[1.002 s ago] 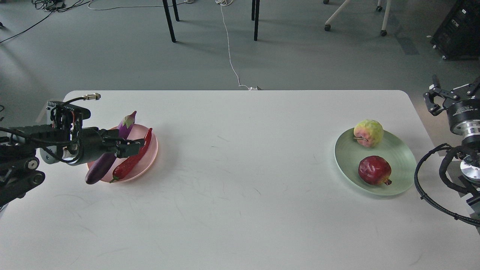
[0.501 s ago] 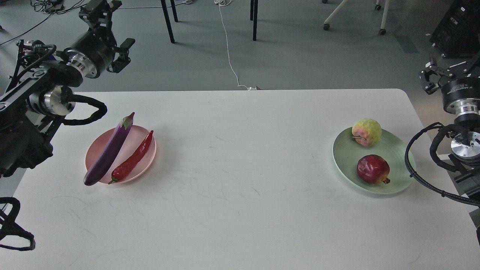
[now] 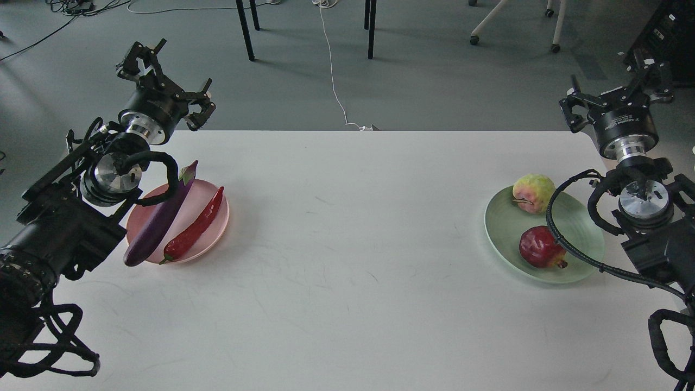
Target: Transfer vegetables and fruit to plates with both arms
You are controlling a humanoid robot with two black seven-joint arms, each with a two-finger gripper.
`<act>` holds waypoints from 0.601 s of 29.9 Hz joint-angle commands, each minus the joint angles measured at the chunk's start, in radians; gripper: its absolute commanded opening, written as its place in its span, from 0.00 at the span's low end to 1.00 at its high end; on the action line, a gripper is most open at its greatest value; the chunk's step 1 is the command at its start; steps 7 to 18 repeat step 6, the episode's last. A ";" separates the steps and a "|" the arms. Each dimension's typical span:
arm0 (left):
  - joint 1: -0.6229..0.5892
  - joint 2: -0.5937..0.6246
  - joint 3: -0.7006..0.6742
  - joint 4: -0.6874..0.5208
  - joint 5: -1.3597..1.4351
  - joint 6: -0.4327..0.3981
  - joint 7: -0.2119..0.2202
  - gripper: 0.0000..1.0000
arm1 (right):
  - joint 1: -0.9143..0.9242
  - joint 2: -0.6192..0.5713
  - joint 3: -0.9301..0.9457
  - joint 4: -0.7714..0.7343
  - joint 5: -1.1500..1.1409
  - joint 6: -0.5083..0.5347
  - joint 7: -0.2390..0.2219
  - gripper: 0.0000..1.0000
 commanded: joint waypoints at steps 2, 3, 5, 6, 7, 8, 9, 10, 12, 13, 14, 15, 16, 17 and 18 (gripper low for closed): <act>0.006 0.001 0.000 -0.001 -0.001 -0.004 -0.008 0.98 | -0.001 0.002 -0.011 0.008 -0.002 0.000 0.000 0.99; 0.006 0.002 0.001 -0.001 -0.001 -0.004 -0.006 0.98 | 0.002 0.002 -0.013 0.013 -0.003 0.000 0.000 0.99; 0.007 0.004 0.001 -0.001 -0.002 -0.022 -0.005 0.98 | 0.007 -0.001 -0.011 0.019 -0.004 0.000 0.000 0.99; 0.007 0.004 0.001 -0.001 -0.002 -0.036 -0.006 0.98 | 0.007 -0.007 -0.011 0.025 -0.004 0.000 0.000 0.99; 0.007 0.004 0.001 -0.001 -0.002 -0.036 -0.006 0.98 | 0.007 -0.007 -0.011 0.025 -0.004 0.000 0.000 0.99; 0.007 0.004 0.001 -0.001 -0.002 -0.036 -0.006 0.98 | 0.007 -0.007 -0.011 0.025 -0.004 0.000 0.000 0.99; 0.007 0.004 0.001 -0.001 -0.002 -0.036 -0.006 0.98 | 0.007 -0.007 -0.011 0.025 -0.004 0.000 0.000 0.99; 0.007 0.004 0.001 -0.001 -0.002 -0.036 -0.006 0.98 | 0.007 -0.007 -0.011 0.025 -0.004 0.000 0.000 0.99; 0.007 0.004 0.001 -0.001 -0.002 -0.036 -0.006 0.98 | 0.007 -0.007 -0.011 0.025 -0.004 0.000 0.000 0.99; 0.007 0.004 0.001 -0.001 -0.002 -0.036 -0.006 0.98 | 0.007 -0.007 -0.011 0.025 -0.004 0.000 0.000 0.99; 0.007 0.004 0.001 -0.001 -0.002 -0.036 -0.006 0.98 | 0.007 -0.007 -0.011 0.025 -0.004 0.000 0.000 0.99; 0.007 0.004 0.001 -0.001 -0.002 -0.036 -0.006 0.98 | 0.007 -0.007 -0.011 0.025 -0.004 0.000 0.000 0.99; 0.007 0.004 0.001 -0.001 -0.002 -0.036 -0.006 0.98 | 0.007 -0.007 -0.011 0.025 -0.004 0.000 0.000 0.99; 0.007 0.004 0.001 -0.001 -0.002 -0.036 -0.006 0.98 | 0.007 -0.007 -0.011 0.025 -0.004 0.000 0.000 0.99; 0.007 0.004 0.001 -0.001 -0.002 -0.036 -0.006 0.98 | 0.007 -0.007 -0.011 0.025 -0.004 0.000 0.000 0.99</act>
